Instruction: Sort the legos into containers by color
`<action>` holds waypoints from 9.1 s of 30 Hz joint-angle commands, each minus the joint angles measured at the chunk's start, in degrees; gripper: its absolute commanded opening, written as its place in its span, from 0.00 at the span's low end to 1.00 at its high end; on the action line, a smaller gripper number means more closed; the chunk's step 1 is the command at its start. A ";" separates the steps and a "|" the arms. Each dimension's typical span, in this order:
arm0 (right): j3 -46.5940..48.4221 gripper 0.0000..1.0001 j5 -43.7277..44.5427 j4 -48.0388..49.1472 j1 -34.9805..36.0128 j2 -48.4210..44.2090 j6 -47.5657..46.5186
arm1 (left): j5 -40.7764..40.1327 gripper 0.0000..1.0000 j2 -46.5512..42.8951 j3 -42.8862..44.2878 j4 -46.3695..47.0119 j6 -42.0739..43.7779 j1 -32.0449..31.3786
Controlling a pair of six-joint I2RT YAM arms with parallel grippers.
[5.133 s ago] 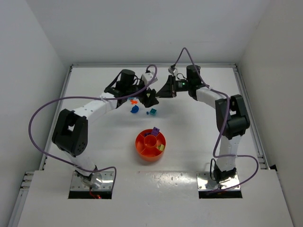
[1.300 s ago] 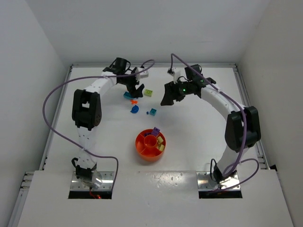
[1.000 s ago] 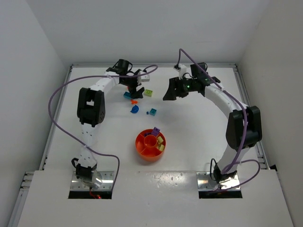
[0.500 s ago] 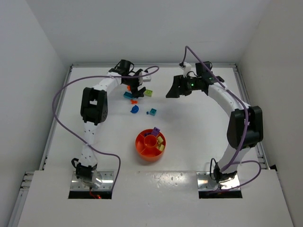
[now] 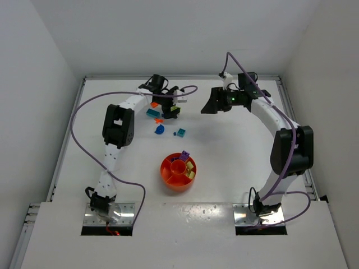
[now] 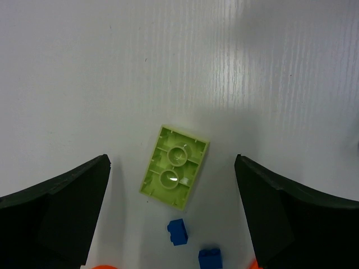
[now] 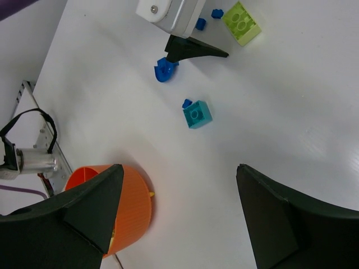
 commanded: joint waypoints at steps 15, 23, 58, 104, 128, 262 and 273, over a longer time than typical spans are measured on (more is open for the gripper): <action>0.12 0.81 -5.39 3.17 -2.19 0.90 2.24 | -3.26 0.75 1.49 1.34 -0.78 3.02 -0.63; 0.12 0.81 -5.91 3.17 -2.19 0.90 2.77 | -1.68 0.48 -0.79 -1.72 -2.71 4.35 -0.63; 0.64 0.79 -18.57 34.55 1.24 12.85 40.30 | 6.32 0.13 -34.64 -31.18 23.83 -28.43 -7.22; -4.81 0.04 -10.92 -21.16 2.64 -7.88 -30.95 | -2.82 1.00 -46.86 -40.50 18.47 -50.14 4.03; -3.14 0.04 -3.80 -47.46 20.40 -6.75 -62.97 | 10.98 1.00 -38.94 -35.48 7.04 -42.50 10.00; -2.34 0.64 9.03 2.54 7.48 -5.96 -2.69 | -1.76 0.30 -9.75 -9.97 -30.94 30.99 9.30; -4.54 0.64 -5.11 16.43 7.48 -0.78 16.65 | 4.93 0.27 -40.59 -33.97 -1.71 -6.05 5.79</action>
